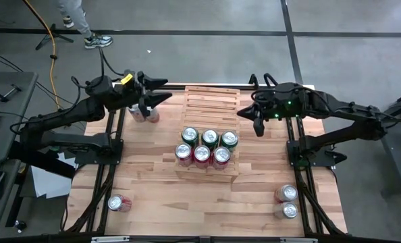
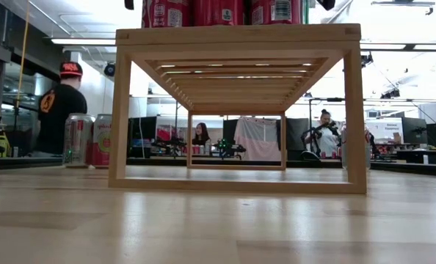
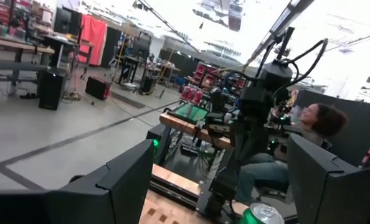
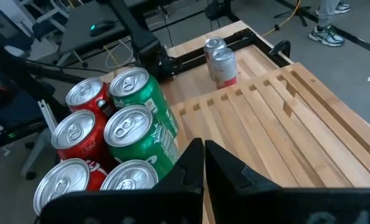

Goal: Place canned beverage on shelf
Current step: Put the top left red-silver soda can on the shelf

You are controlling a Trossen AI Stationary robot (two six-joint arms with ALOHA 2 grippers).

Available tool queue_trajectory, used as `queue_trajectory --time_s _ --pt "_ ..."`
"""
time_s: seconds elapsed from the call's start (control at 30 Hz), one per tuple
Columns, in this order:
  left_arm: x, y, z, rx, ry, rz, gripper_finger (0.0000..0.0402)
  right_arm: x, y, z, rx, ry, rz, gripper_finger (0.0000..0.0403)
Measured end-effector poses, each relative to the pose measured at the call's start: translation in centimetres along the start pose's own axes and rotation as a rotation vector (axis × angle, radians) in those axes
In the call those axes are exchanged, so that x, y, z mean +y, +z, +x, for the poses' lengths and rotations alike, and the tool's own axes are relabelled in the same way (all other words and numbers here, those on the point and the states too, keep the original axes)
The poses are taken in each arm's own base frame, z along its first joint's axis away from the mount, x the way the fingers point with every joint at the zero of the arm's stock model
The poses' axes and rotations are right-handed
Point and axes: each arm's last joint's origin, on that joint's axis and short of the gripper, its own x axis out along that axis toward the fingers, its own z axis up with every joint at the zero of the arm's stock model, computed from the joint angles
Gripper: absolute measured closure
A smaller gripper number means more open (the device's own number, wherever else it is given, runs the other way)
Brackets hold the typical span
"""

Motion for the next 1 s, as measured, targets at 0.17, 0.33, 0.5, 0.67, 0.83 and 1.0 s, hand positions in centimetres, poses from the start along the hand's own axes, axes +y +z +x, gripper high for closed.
queue_trajectory --time_s 0.17,0.33,0.5,0.67,0.83,1.0 --pt "0.2 0.1 -0.1 0.052 0.083 -0.075 0.0140 0.0 0.0 0.0 0.000 -0.002 0.008 0.0402" --pt "2.3 -0.3 -1.0 0.409 0.583 -0.101 0.0140 -0.3 0.1 0.0 -0.006 -0.021 0.009 0.0402" --pt "5.8 -3.5 -2.6 0.804 1.072 -0.111 0.0140 -1.1 0.3 0.0 -0.020 -0.072 0.030 0.0402" --pt "7.7 -6.8 -5.2 0.937 1.379 -0.168 0.0140 -1.6 0.3 0.0 -0.014 -0.095 0.041 0.0402" --pt "8.3 -9.3 -6.6 0.825 1.431 -0.254 0.0140 -1.8 0.3 0.0 -0.007 -0.106 0.037 0.0402" --pt "8.9 -10.4 -6.5 0.676 1.450 -0.297 0.0140 -2.1 0.4 0.0 -0.010 -0.117 0.043 0.0402"
